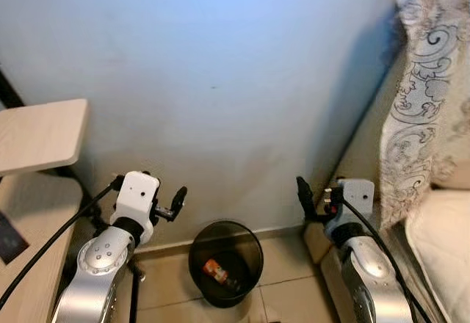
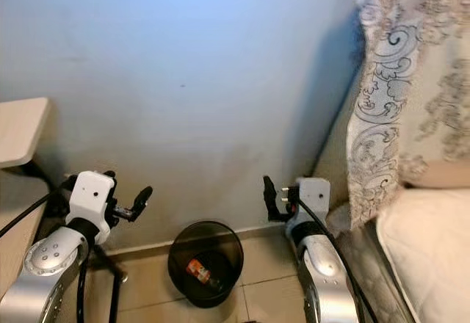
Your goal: Clean up the room
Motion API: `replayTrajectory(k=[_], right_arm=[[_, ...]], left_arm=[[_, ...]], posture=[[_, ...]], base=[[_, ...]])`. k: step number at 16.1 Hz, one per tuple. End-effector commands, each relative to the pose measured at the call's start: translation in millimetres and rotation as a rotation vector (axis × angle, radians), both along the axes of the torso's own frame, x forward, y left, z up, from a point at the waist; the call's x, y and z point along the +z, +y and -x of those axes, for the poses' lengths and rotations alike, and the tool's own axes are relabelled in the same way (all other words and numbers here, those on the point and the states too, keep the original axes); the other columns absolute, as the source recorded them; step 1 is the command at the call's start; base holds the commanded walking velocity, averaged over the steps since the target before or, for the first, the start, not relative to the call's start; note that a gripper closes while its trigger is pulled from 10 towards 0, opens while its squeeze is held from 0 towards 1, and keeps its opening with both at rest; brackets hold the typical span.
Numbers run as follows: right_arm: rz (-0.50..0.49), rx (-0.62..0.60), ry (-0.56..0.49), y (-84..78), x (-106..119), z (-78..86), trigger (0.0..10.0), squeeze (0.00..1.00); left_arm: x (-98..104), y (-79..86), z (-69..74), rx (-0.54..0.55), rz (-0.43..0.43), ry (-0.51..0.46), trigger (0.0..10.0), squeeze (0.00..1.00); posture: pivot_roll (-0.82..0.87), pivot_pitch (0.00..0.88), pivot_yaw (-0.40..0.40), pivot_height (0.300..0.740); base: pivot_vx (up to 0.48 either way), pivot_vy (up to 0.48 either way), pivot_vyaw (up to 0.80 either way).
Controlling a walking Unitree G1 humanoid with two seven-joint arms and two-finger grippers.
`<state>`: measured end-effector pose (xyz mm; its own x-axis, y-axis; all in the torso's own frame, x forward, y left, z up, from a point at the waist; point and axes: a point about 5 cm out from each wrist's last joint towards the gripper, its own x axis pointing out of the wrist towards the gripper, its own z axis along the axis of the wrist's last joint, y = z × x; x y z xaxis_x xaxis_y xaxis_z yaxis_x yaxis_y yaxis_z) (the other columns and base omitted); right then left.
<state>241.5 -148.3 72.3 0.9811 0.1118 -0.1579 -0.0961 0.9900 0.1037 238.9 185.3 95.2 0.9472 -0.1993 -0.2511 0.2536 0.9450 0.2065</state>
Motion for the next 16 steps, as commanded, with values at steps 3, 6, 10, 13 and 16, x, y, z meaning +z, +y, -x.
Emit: replayTrajectory(k=[3, 6, 10, 13, 16], right_arm=[[-0.049, 0.048, -0.002, 8.0, 2, 1.6, 10.0, 1.00], [-0.074, 0.061, 0.009, 8.5, 5, -1.9, 10.0, 1.00], [-0.069, 0.090, 0.009, 14.5, 7, -3.5, 10.0, 1.00], [-0.071, 0.076, 0.033, 10.4, 6, -4.6, 10.0, 1.00], [-0.041, 0.115, 0.001, 16.2, 7, -4.6, 10.0, 1.00]], left_arm=[[-1, -0.6, 0.6, 0.031, -0.009, -0.009, 10.0, 0.00], [0, -2.6, -3.3, 0.012, -0.041, -0.019, 10.0, 0.00], [1, -2.1, -7.8, 0.021, -0.029, -0.022, 10.0, 0.00], [4, -2.5, -10.1, 0.019, -0.029, -0.031, 10.0, 0.00], [7, -3.4, -12.2, 0.013, -0.033, -0.042, 10.0, 0.00]], posture=[[-0.01, 0.000, 0.001, 0.740], [0.01, 0.000, -0.007, 0.740], [0.00, 0.000, 0.002, 0.740], [0.00, 0.000, -0.007, 0.740], [0.00, 0.000, -0.003, 0.740]], base=[[0.000, 0.000, -0.80], [0.000, 0.000, -0.80], [0.000, 0.000, -0.80], [0.000, 0.000, -0.80], [0.000, 0.000, -0.80]])
